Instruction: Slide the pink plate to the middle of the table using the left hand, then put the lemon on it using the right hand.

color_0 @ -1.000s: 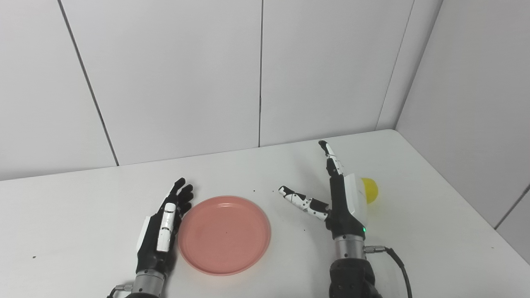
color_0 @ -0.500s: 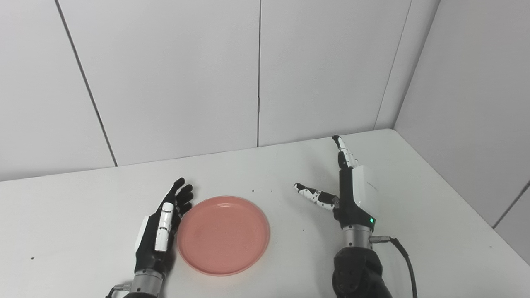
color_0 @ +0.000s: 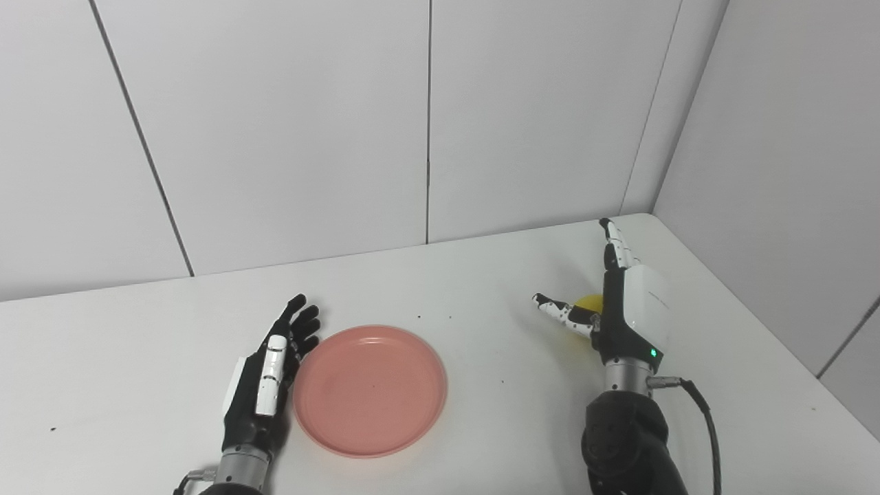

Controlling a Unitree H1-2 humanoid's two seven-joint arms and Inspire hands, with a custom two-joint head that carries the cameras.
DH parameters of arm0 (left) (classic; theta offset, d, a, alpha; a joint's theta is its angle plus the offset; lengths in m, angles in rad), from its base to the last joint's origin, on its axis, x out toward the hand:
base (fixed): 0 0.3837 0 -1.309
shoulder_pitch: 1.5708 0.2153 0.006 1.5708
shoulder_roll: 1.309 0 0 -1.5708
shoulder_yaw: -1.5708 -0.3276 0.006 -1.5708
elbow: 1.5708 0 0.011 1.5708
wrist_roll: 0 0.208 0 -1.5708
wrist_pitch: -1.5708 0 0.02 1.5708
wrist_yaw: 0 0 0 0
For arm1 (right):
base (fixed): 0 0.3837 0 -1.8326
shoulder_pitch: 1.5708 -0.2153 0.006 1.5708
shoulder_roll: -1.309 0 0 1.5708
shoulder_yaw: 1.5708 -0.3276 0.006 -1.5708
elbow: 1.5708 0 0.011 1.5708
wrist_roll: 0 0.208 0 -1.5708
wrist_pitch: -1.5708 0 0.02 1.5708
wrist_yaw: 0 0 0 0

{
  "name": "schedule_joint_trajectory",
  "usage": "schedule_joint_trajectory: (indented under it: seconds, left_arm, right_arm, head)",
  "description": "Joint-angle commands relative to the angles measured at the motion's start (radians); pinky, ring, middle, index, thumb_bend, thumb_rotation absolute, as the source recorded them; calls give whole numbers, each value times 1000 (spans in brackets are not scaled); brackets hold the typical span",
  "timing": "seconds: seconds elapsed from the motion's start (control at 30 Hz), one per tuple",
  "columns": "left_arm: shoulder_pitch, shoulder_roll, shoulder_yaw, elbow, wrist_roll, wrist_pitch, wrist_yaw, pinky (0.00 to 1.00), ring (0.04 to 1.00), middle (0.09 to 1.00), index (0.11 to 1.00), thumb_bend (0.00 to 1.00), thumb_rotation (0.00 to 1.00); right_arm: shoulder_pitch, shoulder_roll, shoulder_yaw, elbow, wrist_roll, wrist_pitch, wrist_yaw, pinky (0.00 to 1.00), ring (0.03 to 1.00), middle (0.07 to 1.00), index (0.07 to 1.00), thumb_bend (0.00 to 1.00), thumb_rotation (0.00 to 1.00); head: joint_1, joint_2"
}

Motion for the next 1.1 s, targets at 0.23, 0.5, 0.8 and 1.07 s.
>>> schedule_joint_trajectory:
  seconds: [0.23,0.5,0.8,1.07]
  left_arm:
    - [50,31,11,81,-4,-37,-18,889,898,894,889,676,1000]
    - [49,31,13,88,-5,-45,-19,891,898,894,889,680,1000]
    - [52,33,9,83,6,-46,-15,892,895,891,886,667,1000]
    - [52,31,12,85,2,-53,-12,878,892,891,886,665,1000]
  right_arm:
    - [-56,-63,-10,27,5,80,13,797,878,899,913,890,219]
    - [-57,-83,-11,56,54,123,68,811,890,904,912,889,166]
    - [-60,-76,-15,96,56,133,101,774,875,895,887,878,115]
    - [-51,-62,-4,109,97,130,93,719,834,867,852,848,42]
  head:
    - [-4,-1]
    - [-6,0]
    - [-2,3]
    - [-2,6]
